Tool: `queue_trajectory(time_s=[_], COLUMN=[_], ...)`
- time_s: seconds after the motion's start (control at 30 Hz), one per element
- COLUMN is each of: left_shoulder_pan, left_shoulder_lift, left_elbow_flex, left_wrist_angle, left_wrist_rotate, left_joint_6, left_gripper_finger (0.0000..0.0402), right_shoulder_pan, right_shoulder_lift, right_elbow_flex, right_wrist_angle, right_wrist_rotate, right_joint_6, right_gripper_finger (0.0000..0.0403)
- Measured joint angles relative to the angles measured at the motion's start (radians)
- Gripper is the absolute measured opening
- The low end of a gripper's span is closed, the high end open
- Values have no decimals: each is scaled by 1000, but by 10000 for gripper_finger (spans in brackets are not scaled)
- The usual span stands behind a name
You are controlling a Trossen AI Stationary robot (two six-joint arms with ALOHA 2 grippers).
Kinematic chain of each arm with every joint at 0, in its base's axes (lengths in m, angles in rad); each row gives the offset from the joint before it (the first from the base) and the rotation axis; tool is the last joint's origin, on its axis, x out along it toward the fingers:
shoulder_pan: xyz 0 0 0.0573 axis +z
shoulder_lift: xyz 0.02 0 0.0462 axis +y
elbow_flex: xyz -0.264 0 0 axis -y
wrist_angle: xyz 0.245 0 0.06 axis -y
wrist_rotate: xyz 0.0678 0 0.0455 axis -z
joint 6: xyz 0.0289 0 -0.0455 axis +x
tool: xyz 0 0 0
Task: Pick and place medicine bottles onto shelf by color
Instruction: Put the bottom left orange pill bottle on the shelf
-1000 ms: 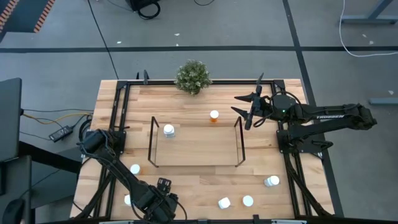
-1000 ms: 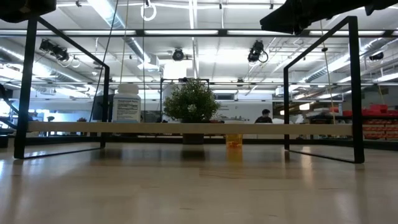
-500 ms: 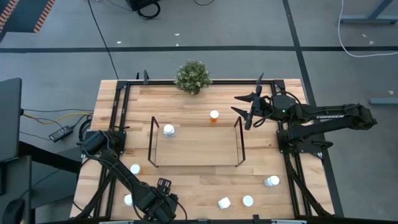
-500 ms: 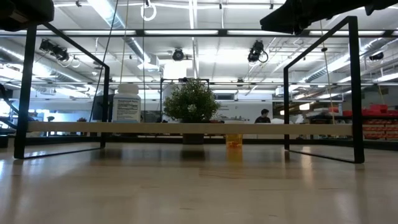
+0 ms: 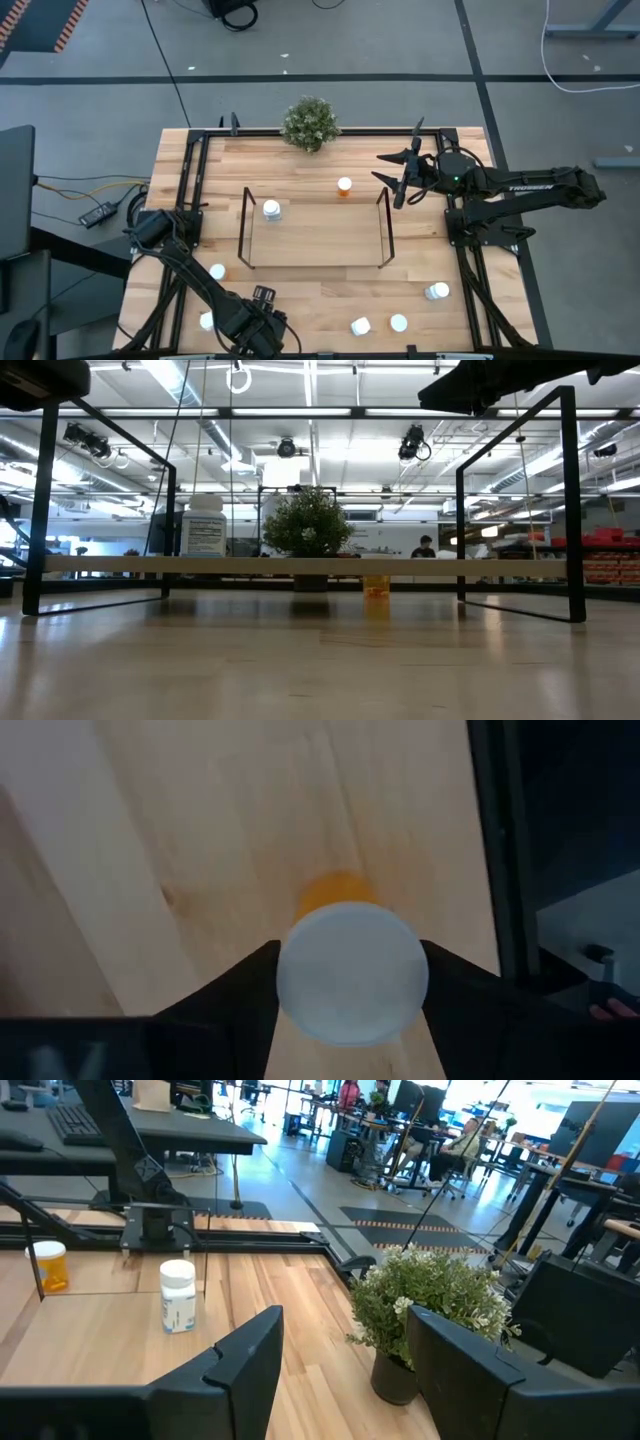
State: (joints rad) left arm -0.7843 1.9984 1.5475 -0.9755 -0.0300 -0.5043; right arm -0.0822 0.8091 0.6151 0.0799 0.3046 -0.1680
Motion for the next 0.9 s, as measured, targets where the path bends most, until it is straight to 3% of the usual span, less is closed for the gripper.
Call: queue_trajectory(time_s=[0.17,0.43,0.6,0.73,0.9], left_shoulder_pan=[28,116,180,216,271], left_shoulder_lift=[0,-43,-85,-123,-149], left_elbow_flex=[0,0,31,53,53], left_wrist_angle=[-14,-130,-121,-146,-252], left_wrist_rotate=[-2,36,51,-22,-79], left_joint_6=[1,-27,-22,29,60], left_gripper_finger=[238,212,230,238,218], right_shoulder_pan=[0,0,0,0,0], right_shoulder_lift=[0,0,0,0,0], right_elbow_flex=[0,0,0,0,0], right_wrist_angle=[-1,-6,-14,-17,-30], right_wrist_rotate=[0,0,0,0,0], right_joint_6=[0,0,0,0,0], right_gripper_finger=[219,218,218,218,218])
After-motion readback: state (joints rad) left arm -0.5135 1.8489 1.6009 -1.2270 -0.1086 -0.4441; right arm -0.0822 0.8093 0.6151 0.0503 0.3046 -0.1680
